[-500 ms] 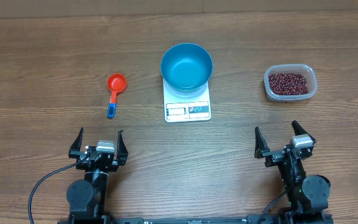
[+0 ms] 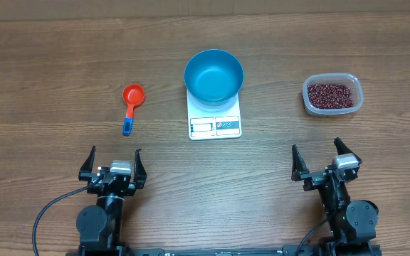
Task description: Scoop item into bowl and weigh 150g on scale
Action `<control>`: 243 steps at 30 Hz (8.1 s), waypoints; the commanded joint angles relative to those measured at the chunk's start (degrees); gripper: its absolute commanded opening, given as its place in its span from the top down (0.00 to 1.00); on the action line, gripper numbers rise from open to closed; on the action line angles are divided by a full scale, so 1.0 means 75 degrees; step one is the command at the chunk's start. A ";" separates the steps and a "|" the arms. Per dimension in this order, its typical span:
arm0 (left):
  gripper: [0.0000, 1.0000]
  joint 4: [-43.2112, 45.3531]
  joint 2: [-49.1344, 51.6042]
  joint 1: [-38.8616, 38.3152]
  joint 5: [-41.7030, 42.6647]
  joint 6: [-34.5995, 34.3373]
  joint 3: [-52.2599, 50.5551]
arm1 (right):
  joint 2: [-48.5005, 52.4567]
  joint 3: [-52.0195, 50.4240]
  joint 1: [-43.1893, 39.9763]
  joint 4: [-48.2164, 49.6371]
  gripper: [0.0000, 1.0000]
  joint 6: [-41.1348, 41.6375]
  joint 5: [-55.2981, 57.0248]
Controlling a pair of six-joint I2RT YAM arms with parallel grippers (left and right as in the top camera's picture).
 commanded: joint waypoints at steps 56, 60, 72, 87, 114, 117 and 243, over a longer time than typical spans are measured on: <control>0.00 0.0026 -0.0079 0.0032 0.0003 0.0087 -0.0047 | -0.0076 -0.0082 0.0038 0.0047 0.00 0.0044 0.0076; 0.00 0.0026 -0.0082 0.0032 0.0003 0.0087 -0.0047 | -0.0076 -0.0082 0.0038 0.0047 0.00 0.0044 0.0076; 0.01 0.0026 -0.0082 0.0032 0.0003 0.0087 -0.0047 | -0.0076 -0.0082 0.0038 0.0047 0.00 0.0044 0.0076; 0.00 0.0026 -0.0082 0.0032 0.0003 0.0087 -0.0047 | -0.0076 -0.0082 0.0038 0.0047 0.00 0.0044 0.0076; 0.00 0.0026 -0.0082 0.0032 -0.0012 0.0087 -0.0047 | -0.0076 -0.0082 0.0038 0.0047 0.00 0.0044 0.0076; 0.00 0.0026 -0.0079 0.0032 -0.0015 0.0087 -0.0047 | -0.0076 -0.0082 0.0038 0.0047 0.00 0.0044 0.0076; 0.00 -0.0111 -0.0067 0.0032 0.0606 -0.1871 0.0586 | -0.0076 -0.0082 0.0038 0.0047 0.00 0.0044 0.0076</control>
